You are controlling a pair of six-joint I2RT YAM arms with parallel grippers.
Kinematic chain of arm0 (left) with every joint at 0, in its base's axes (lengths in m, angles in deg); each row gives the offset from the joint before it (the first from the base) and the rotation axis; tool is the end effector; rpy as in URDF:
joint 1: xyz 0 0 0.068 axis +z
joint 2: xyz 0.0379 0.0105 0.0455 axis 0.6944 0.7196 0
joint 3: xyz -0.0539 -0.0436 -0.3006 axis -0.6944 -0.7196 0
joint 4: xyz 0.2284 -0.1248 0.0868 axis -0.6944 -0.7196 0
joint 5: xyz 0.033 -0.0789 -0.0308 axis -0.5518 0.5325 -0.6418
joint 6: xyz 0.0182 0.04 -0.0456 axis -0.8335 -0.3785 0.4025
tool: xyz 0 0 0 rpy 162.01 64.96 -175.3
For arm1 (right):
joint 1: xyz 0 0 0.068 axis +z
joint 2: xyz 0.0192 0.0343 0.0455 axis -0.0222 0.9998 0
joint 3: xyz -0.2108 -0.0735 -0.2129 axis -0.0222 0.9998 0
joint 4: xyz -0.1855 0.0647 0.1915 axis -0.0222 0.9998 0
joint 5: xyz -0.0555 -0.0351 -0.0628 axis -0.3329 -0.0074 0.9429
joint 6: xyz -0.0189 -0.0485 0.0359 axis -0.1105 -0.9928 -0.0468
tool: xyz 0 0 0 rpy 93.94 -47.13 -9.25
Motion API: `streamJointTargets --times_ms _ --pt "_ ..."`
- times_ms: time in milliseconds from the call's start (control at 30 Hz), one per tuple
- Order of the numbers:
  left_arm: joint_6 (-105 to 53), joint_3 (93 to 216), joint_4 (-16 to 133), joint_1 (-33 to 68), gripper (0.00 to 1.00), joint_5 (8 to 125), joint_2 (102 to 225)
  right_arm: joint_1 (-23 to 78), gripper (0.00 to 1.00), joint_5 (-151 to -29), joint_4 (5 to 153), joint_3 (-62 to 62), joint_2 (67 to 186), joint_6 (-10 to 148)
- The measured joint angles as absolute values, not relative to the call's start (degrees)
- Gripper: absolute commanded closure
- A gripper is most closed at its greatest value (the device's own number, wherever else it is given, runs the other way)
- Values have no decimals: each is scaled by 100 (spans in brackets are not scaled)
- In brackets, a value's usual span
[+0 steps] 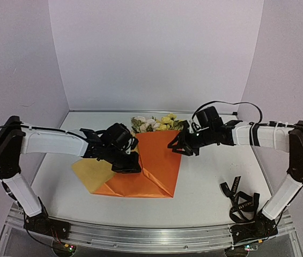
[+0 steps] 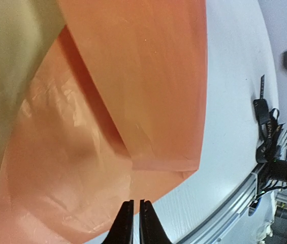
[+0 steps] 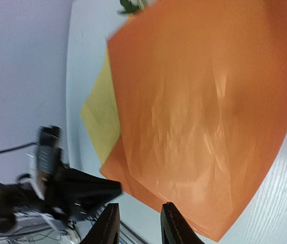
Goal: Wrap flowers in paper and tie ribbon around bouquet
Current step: Pick up the two-thirds-folded wrapping paper from the center of the board.
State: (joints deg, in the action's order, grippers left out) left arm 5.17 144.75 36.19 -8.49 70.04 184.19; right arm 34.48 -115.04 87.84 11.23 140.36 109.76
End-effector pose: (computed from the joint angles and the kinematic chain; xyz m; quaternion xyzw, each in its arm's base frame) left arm 0.2188 -0.3011 0.2226 0.1145 0.9378 -0.2961 0.1403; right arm 0.2997 0.2485 0.2584 -0.0295 0.8764 0.4625 0.1306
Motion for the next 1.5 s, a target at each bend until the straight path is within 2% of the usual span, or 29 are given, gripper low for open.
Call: streamJointTargets --times_ms 367,567,633,1067,1500 --pt "2618 11567 3175 -809 77 6857 15810 4635 74 -11401 9528 1034 14927 10287" --pt "3506 10981 3007 -809 64 6544 15222 4937 75 -11236 9619 500 15411 10153" --pt "3708 10955 3030 -809 63 6409 15214 4955 75 -11181 9635 386 15554 10130" --pt "4291 10865 3407 -703 65 5727 15612 5134 78 -10689 9902 -190 16202 10160" --pt "3863 10849 3515 15 76 5676 15861 5279 79 -10196 10058 -451 16447 10352"
